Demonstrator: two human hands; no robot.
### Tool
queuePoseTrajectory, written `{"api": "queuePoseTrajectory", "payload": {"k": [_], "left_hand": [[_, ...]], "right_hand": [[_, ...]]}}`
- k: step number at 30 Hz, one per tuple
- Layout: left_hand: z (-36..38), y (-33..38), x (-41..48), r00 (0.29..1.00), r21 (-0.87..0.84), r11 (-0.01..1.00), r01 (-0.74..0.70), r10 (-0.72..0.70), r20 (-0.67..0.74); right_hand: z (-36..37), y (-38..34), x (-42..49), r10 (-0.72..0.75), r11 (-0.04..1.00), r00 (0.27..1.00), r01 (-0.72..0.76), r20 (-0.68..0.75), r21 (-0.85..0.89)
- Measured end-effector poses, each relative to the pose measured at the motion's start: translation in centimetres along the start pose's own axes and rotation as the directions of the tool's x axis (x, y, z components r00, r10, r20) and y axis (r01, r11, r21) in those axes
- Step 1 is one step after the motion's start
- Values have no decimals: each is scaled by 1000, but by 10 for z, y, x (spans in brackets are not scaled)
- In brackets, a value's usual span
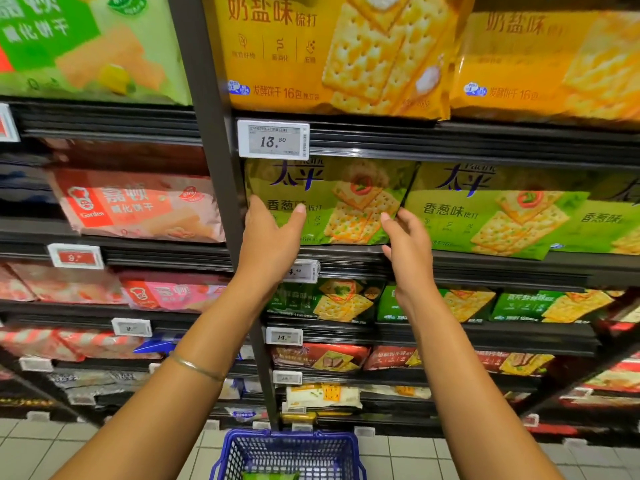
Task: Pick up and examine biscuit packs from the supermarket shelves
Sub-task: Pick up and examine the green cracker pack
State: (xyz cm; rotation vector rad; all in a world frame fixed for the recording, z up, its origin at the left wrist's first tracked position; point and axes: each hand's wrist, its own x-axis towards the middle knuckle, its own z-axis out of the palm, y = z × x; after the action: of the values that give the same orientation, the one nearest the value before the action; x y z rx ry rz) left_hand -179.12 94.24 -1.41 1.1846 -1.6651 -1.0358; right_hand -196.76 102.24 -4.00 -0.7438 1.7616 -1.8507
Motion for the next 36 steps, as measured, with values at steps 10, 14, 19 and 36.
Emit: {"api": "queuePoseTrajectory", "payload": {"k": [10,14,19,36], "left_hand": [[0,-2,-17,991,-37,998,-47,42,-124],[2,-7,-25,986,-96,994,-46,30,-163],[8,-7,-36,981,-4,995,-103,101,-167],[9,-19,-71,959,-97,976,-197,171,-226]], "right_hand": [[-5,0,12,39,999,999,-40,34,32],[-7,1,16,57,996,997,-60,49,67],[-6,0,21,66,992,995,-74,80,102],[6,3,4,-36,981,993,13,117,192]]}}
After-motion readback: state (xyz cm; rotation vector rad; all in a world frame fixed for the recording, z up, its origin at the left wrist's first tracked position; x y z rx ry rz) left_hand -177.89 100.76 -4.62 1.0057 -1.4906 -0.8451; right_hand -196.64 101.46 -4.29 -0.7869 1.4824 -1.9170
